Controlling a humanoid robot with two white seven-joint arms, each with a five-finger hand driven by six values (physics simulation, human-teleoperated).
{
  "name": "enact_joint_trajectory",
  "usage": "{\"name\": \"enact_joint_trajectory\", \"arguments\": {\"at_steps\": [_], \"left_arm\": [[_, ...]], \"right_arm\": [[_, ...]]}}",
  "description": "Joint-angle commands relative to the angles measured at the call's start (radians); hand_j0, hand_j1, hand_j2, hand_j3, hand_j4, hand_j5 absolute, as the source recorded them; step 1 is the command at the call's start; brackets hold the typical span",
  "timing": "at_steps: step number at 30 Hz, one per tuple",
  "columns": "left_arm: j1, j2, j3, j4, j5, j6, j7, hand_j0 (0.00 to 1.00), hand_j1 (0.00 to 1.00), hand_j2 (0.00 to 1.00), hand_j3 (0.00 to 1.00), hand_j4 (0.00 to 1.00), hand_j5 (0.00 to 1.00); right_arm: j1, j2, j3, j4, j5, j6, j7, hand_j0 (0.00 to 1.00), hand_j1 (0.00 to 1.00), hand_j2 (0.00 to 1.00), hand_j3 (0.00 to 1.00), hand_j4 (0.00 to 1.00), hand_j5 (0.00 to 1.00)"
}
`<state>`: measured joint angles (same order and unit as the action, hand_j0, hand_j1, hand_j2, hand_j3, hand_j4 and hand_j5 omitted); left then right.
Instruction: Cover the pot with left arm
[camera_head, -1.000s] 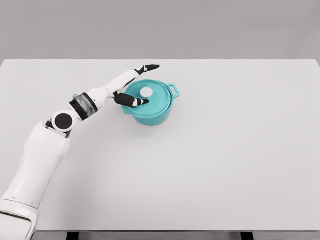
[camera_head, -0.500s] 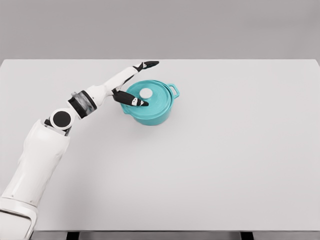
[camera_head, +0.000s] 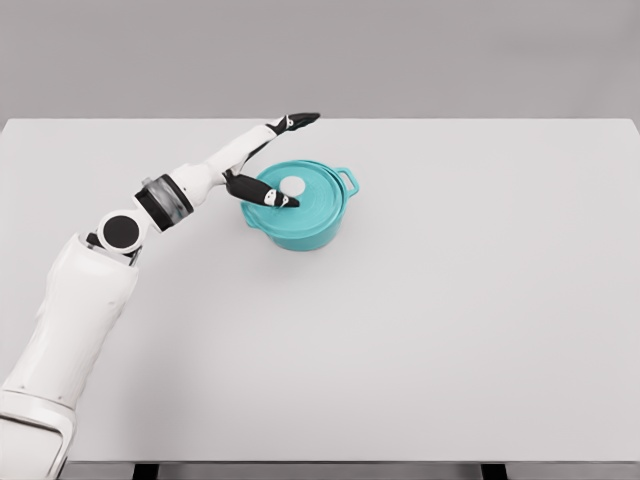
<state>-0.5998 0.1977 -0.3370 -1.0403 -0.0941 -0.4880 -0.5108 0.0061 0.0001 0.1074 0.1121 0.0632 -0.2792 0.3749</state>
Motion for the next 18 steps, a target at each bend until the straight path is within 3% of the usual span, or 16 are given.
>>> {"name": "enact_joint_trajectory", "arguments": {"at_steps": [1, 3, 8, 10, 12, 13, 18], "left_arm": [[0.000, 0.000, 0.001, -0.007, 0.039, 0.002, -0.021, 1.00, 1.00, 1.00, 1.00, 1.00, 1.00], [-0.006, 0.026, 0.000, -0.030, 0.082, 0.002, -0.061, 1.00, 1.00, 1.00, 1.00, 1.00, 1.00], [-0.003, 0.077, -0.003, -0.070, 0.140, 0.002, -0.064, 1.00, 1.00, 1.00, 1.00, 1.00, 1.00], [-0.002, 0.123, -0.028, -0.096, 0.201, 0.002, -0.100, 1.00, 1.00, 1.00, 1.00, 1.00, 1.00], [0.003, 0.337, -0.117, -0.179, 0.392, 0.000, -0.100, 1.00, 1.00, 1.00, 1.00, 1.00, 1.00], [0.006, 0.414, -0.119, -0.193, 0.410, -0.003, -0.100, 1.00, 1.00, 1.00, 1.00, 1.00, 1.00], [0.052, 0.537, -0.120, -0.187, 0.461, -0.123, -0.100, 1.00, 1.00, 1.00, 1.00, 1.00, 1.00]], "right_arm": [[-0.002, 0.000, 0.000, 0.001, 0.001, -0.002, 0.001, 1.00, 1.00, 1.00, 1.00, 1.00, 1.00], [-0.002, 0.000, 0.000, 0.001, 0.000, 0.000, 0.001, 1.00, 1.00, 1.00, 1.00, 1.00, 1.00], [-0.002, 0.000, 0.000, 0.000, 0.001, 0.000, 0.001, 1.00, 1.00, 1.00, 1.00, 1.00, 1.00], [-0.002, 0.000, 0.000, 0.000, 0.000, 0.000, 0.001, 1.00, 1.00, 1.00, 1.00, 1.00, 1.00], [0.000, 0.000, 0.000, 0.000, 0.001, -0.002, -0.001, 1.00, 1.00, 1.00, 1.00, 1.00, 1.00], [-0.002, 0.000, 0.000, 0.000, 0.000, -0.002, 0.001, 1.00, 1.00, 1.00, 1.00, 1.00, 1.00], [-0.002, 0.000, 0.000, 0.000, 0.000, -0.002, -0.001, 1.00, 1.00, 1.00, 1.00, 1.00, 1.00]]}}
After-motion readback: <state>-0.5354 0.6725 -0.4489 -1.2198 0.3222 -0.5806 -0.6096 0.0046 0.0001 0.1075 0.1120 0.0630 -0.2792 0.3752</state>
